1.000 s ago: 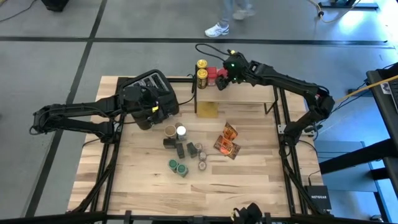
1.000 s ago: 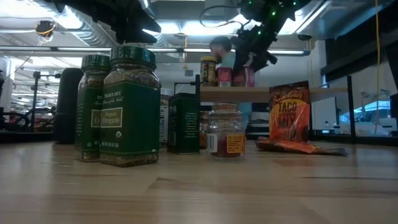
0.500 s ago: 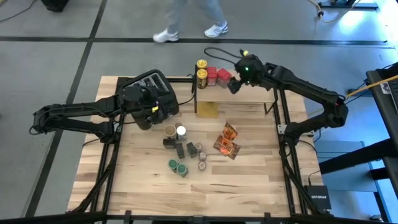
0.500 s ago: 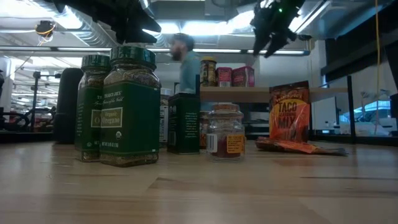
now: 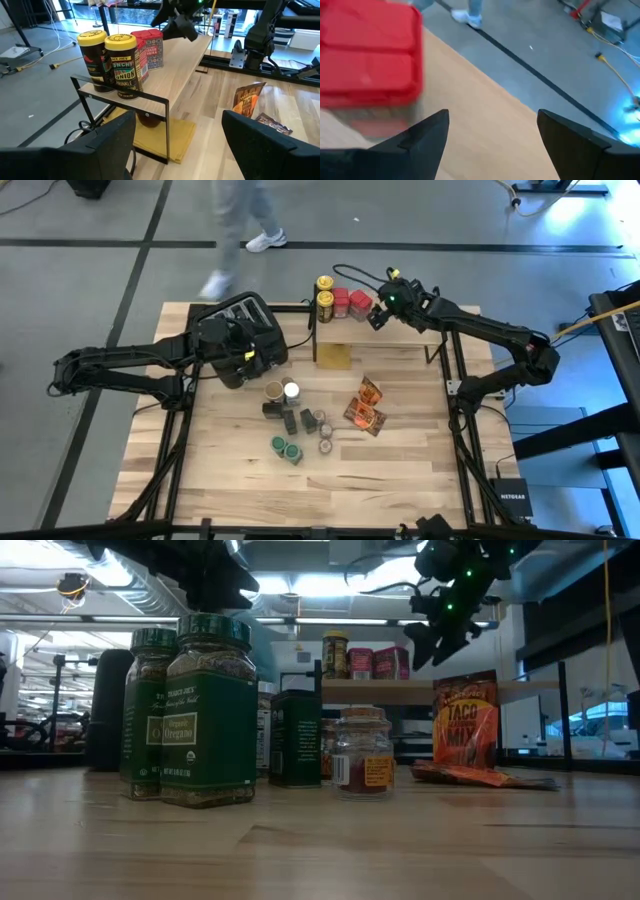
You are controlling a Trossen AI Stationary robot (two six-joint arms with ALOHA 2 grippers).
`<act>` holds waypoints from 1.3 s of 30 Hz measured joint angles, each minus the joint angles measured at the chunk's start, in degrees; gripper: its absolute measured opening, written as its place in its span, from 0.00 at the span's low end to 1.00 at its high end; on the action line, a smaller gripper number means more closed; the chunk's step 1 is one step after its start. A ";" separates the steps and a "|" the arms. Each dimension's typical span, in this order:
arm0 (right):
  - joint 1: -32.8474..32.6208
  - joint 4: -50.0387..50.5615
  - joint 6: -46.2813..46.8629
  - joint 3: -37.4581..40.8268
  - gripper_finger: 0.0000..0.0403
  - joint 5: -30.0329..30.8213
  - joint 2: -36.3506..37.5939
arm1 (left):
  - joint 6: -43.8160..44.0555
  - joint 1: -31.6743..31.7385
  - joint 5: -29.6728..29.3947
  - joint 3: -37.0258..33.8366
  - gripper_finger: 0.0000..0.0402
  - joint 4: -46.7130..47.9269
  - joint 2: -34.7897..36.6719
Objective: Shelf spices
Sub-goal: Put the red seasoning can on the shelf
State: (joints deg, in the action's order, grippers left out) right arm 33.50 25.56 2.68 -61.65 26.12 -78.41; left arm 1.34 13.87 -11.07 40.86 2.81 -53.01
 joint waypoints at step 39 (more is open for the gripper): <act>-4.49 -3.42 -2.93 1.25 0.77 -13.27 1.37 | 0.17 -0.01 -0.02 0.00 0.72 0.00 0.00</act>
State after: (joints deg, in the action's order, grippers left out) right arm 29.01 22.14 -0.25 -60.40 12.85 -77.04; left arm 1.52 13.86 -11.09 40.86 2.81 -53.01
